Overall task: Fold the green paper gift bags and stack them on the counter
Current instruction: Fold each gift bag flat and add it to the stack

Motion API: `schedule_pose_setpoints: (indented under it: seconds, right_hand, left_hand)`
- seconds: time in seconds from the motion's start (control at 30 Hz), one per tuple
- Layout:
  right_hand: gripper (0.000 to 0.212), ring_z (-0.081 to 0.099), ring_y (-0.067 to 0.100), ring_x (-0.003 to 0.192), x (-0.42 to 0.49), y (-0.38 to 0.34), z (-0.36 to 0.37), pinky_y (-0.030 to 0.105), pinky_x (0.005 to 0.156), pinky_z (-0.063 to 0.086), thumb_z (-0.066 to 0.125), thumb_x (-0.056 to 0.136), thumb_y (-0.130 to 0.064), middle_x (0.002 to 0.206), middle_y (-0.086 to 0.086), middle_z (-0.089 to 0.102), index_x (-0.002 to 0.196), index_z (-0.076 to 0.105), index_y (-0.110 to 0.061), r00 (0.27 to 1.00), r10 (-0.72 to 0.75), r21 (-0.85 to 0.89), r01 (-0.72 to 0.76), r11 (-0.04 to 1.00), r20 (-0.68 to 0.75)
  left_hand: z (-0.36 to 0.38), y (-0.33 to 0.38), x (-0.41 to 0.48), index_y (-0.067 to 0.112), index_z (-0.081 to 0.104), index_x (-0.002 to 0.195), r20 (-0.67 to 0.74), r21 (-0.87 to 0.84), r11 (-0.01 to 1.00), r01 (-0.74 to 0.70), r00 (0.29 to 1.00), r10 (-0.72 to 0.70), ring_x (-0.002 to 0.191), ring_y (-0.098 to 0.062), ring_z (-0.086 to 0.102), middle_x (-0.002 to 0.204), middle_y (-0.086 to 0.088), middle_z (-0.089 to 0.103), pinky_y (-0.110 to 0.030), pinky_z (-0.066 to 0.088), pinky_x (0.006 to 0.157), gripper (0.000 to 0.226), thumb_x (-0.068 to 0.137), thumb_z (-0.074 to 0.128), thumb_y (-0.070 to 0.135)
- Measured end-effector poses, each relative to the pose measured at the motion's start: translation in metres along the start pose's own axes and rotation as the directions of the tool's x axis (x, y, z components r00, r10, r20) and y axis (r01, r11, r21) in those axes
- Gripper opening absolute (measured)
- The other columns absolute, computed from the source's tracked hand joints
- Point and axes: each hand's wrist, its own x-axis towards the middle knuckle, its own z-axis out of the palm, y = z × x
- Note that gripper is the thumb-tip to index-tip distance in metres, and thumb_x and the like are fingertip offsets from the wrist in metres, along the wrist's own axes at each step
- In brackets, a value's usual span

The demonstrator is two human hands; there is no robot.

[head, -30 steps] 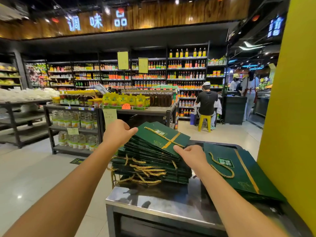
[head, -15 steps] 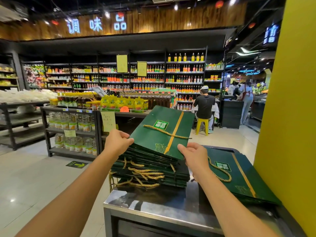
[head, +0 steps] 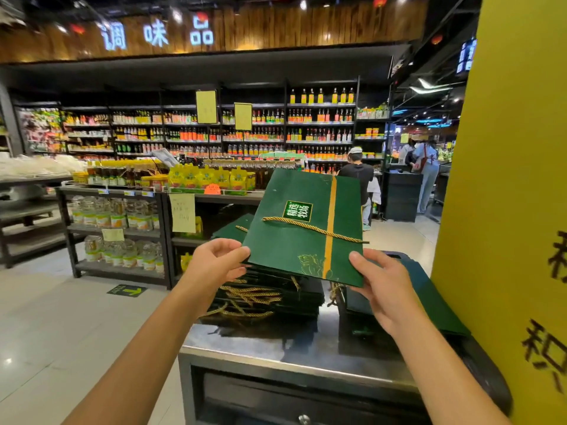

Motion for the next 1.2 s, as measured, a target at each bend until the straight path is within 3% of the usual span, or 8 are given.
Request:
schedule_pose_setpoints:
  seconds: [0.13,0.23,0.33,0.43,0.63,0.83,1.03,1.2]
  right_hand:
    - [0.024,0.076,0.024,0.093,-0.033,0.007,-0.042,0.042,0.078,0.060,0.069,0.094,-0.011,0.102,0.008,0.078,0.118,0.064,-0.007,0.999,0.010,-0.035,-0.011,0.999,-0.038]
    - [0.027,0.076,0.021,0.088,-0.057,0.017,-0.072,0.035,0.066,0.056,0.071,0.093,-0.013,0.101,0.007,0.079,0.118,0.064,-0.010,0.993,0.019,-0.070,-0.027,0.997,-0.116]
    - [0.024,0.077,0.019,0.086,-0.078,0.027,-0.094,0.038,0.065,0.060,0.073,0.091,-0.011,0.096,0.005,0.079,0.113,0.066,-0.013,0.980,0.029,-0.077,-0.045,0.996,-0.196]
    - [0.019,0.077,0.015,0.085,-0.092,0.035,-0.109,0.036,0.065,0.061,0.074,0.091,-0.011,0.088,-0.003,0.079,0.106,0.065,-0.019,0.969,0.017,-0.161,-0.058,0.985,-0.247]
    - [0.037,0.074,0.019,0.090,-0.107,0.045,-0.128,0.031,0.055,0.060,0.073,0.092,-0.013,0.100,0.002,0.075,0.122,0.056,-0.026,0.956,-0.047,-0.346,-0.059,0.936,-0.289]
    - [0.008,0.068,0.018,0.100,-0.110,0.065,-0.134,0.026,0.049,0.057,0.072,0.093,-0.015,0.110,0.002,0.069,0.093,0.065,-0.019,0.944,-0.126,-0.498,-0.045,0.866,-0.305]
    - [0.010,0.054,0.016,0.089,-0.115,0.059,-0.137,0.025,0.072,0.040,0.080,0.086,-0.030,0.096,-0.003,0.058,0.084,0.070,-0.032,0.875,-0.417,-0.850,0.014,0.527,-0.244]
    - [0.005,0.055,0.007,0.073,-0.110,0.046,-0.124,0.010,0.061,0.038,0.078,0.087,-0.024,0.077,-0.007,0.063,0.087,0.074,-0.025,0.875,-0.476,-0.825,0.208,0.526,-0.083]
  left_hand:
    - [0.026,-0.012,-0.024,0.006,0.063,0.107,0.079,-0.065,0.998,0.008,0.997,-0.003,0.097,-0.028,0.074,0.106,-0.020,0.072,-0.031,0.060,0.072,0.019,0.091,0.073,0.010]
    - [0.046,-0.026,-0.036,0.012,0.065,0.108,0.138,-0.050,0.999,0.020,0.990,-0.013,0.086,-0.026,0.063,0.102,-0.016,0.074,-0.026,0.043,0.059,0.019,0.092,0.073,0.014]
    - [0.069,-0.045,-0.045,0.020,0.064,0.114,0.202,-0.031,0.999,0.034,0.979,-0.027,0.088,-0.036,0.061,0.108,-0.015,0.074,-0.031,0.041,0.065,0.025,0.091,0.074,0.020]
    - [0.093,-0.056,-0.056,0.021,0.063,0.118,0.213,0.036,0.999,0.037,0.976,-0.043,0.084,-0.016,0.067,0.102,-0.006,0.074,-0.021,0.045,0.057,0.023,0.096,0.069,0.021]
    - [0.111,-0.086,-0.065,0.011,0.058,0.123,0.293,0.057,0.996,0.064,0.953,-0.078,0.089,-0.020,0.074,0.102,-0.020,0.073,-0.029,0.061,0.068,0.026,0.098,0.065,0.010]
    - [0.113,-0.095,-0.065,0.013,0.059,0.119,0.317,0.105,0.994,-0.004,0.948,-0.030,0.092,-0.025,0.074,0.090,-0.008,0.072,-0.039,0.062,0.076,0.023,0.097,0.066,0.009]
    - [0.108,-0.095,-0.068,0.015,0.062,0.113,0.330,0.136,0.990,-0.046,0.944,-0.001,0.093,-0.028,0.074,0.091,-0.009,0.069,-0.042,0.062,0.081,0.018,0.097,0.065,0.008]
    - [0.101,-0.096,-0.082,0.014,0.063,0.112,0.366,0.144,0.989,-0.043,0.931,-0.013,0.089,-0.024,0.074,0.098,-0.015,0.067,-0.034,0.062,0.072,0.017,0.097,0.066,0.007]
